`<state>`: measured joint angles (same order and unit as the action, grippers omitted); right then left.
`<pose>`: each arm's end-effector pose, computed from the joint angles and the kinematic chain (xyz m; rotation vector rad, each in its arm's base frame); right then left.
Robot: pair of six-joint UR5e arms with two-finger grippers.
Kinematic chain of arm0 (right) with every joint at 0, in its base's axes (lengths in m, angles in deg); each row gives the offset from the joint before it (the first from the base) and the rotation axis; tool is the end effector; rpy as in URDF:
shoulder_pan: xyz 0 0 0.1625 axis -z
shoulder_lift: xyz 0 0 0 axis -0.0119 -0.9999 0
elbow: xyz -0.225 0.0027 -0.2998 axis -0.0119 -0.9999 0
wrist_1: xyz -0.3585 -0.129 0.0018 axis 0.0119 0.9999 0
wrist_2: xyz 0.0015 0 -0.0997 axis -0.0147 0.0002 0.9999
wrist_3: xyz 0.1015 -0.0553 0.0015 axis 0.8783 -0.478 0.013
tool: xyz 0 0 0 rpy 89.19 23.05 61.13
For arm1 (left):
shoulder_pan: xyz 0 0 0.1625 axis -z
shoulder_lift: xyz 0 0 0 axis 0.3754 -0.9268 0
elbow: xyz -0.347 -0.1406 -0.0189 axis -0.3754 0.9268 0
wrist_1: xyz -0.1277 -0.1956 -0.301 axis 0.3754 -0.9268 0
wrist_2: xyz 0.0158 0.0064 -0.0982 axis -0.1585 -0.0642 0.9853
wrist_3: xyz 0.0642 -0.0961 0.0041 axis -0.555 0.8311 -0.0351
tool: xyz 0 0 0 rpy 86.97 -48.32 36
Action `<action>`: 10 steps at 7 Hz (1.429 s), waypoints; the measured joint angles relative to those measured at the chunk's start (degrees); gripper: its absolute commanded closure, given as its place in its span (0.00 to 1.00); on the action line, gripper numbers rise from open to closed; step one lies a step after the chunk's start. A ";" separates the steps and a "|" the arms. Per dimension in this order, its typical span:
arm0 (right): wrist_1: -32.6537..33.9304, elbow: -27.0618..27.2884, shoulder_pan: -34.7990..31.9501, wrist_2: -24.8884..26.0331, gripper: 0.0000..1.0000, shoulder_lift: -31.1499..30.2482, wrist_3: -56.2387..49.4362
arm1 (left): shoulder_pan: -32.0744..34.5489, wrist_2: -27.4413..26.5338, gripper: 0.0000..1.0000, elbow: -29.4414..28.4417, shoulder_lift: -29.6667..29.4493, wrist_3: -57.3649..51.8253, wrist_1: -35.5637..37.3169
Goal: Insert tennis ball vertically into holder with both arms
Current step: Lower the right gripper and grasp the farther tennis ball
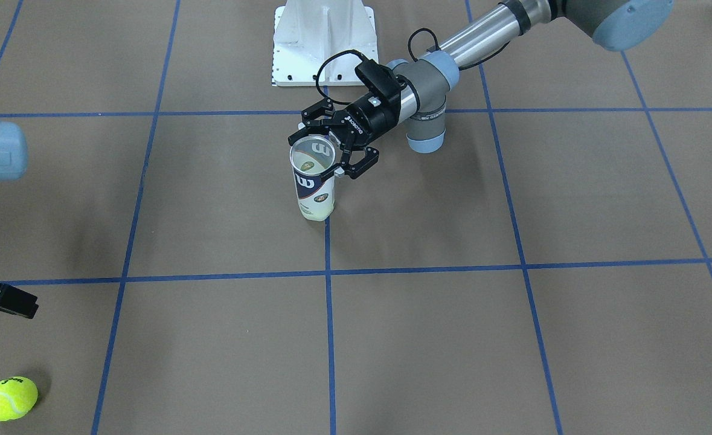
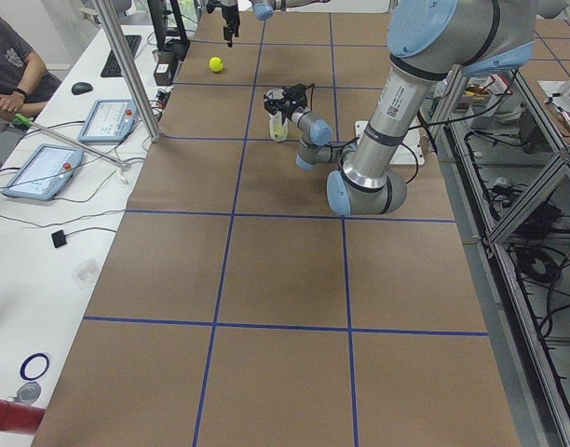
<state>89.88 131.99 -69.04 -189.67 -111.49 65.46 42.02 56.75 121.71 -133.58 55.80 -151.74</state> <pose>-0.1843 -0.6346 0.4071 -0.0348 -0.7415 0.2165 0.5132 -0.3733 0.1932 1.7059 1.3423 0.1130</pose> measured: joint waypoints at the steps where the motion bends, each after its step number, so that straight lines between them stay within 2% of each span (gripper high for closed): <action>1: -1.95 -1.49 -0.26 0.06 0.00 -0.27 -0.42 | -0.05 -0.04 0.08 -0.19 -0.03 -0.02 0.03; 3: -3.28 -3.43 -0.40 0.11 0.00 -0.32 -0.52 | -0.15 -0.05 0.08 -0.35 -0.08 -0.03 0.04; 5: -6.42 -8.16 -0.21 0.81 0.00 0.39 -0.23 | -0.17 -0.05 0.08 -0.40 -0.08 -0.03 -0.01; 6: -10.78 -11.62 0.06 2.40 0.00 0.81 0.36 | -0.16 -0.05 0.08 -0.39 -0.04 -0.03 -0.03; 10: -32.69 -23.53 5.14 15.45 0.00 2.34 10.61 | -0.19 -0.05 0.08 -0.26 -0.02 -0.03 -0.02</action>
<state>57.20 108.45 -63.90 -174.22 -109.15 76.07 41.83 56.70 121.45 -133.60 55.77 -151.76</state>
